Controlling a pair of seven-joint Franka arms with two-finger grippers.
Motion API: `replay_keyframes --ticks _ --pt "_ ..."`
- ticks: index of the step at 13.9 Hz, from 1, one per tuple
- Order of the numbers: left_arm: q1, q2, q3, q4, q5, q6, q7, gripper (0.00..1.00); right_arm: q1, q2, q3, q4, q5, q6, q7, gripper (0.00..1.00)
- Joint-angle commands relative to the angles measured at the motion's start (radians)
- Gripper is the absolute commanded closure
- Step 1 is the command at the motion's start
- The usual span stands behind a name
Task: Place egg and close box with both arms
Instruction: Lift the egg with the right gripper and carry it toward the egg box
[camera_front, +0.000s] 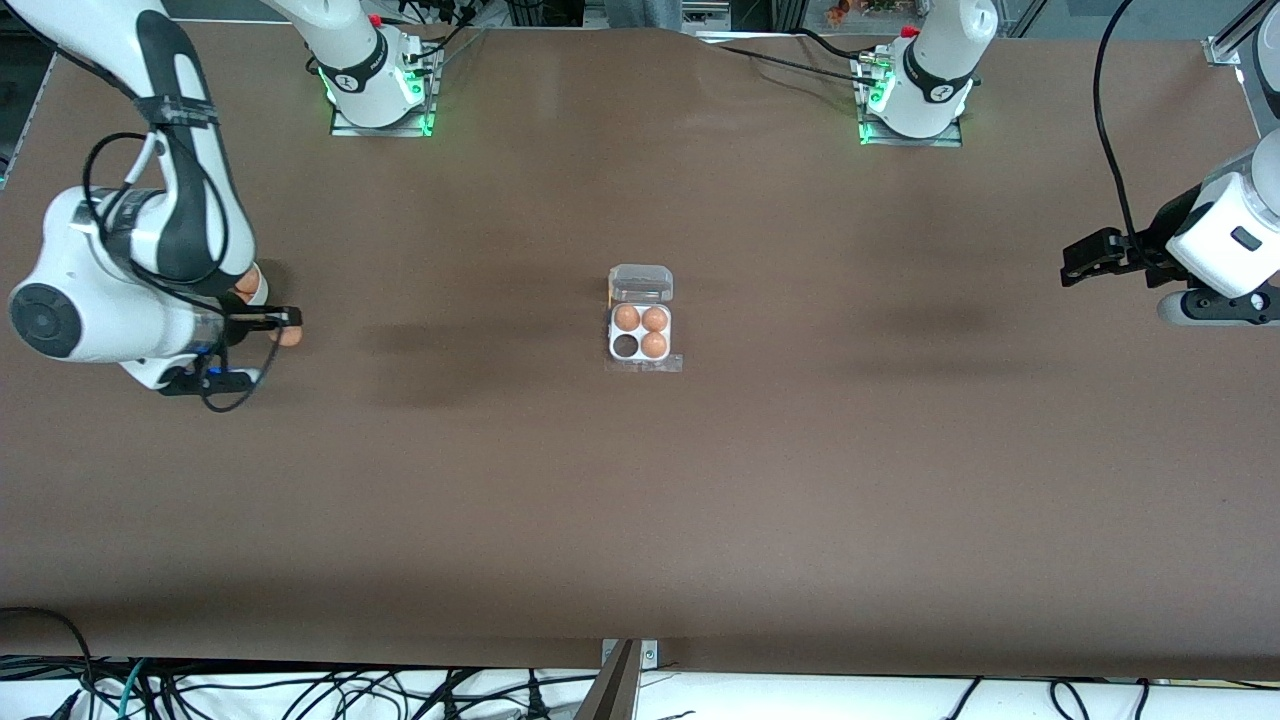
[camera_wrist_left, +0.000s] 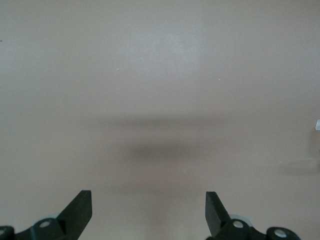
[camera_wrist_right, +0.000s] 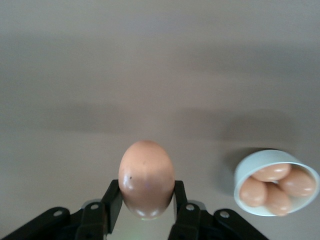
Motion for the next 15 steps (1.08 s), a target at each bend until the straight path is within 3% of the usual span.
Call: replay_keyframes --ticks 1,4,8,15 --pt "0.002 0.012 0.000 0.034 0.014 -0.025 0.016 0.00 -0.014 0.029 0.089 0.075 0.011 -0.045 0.132 0.60" --pt "0.003 0.012 0.000 0.034 0.014 -0.025 0.018 0.00 0.010 0.075 0.180 0.143 0.018 -0.065 0.272 0.60" --pt "0.003 0.012 0.000 0.035 0.014 -0.025 0.016 0.00 0.153 0.164 0.187 0.238 0.161 -0.065 0.494 0.60" --pt "0.003 0.012 0.000 0.044 0.014 -0.025 0.016 0.00 0.268 0.277 0.209 0.393 0.288 -0.052 0.790 0.60"
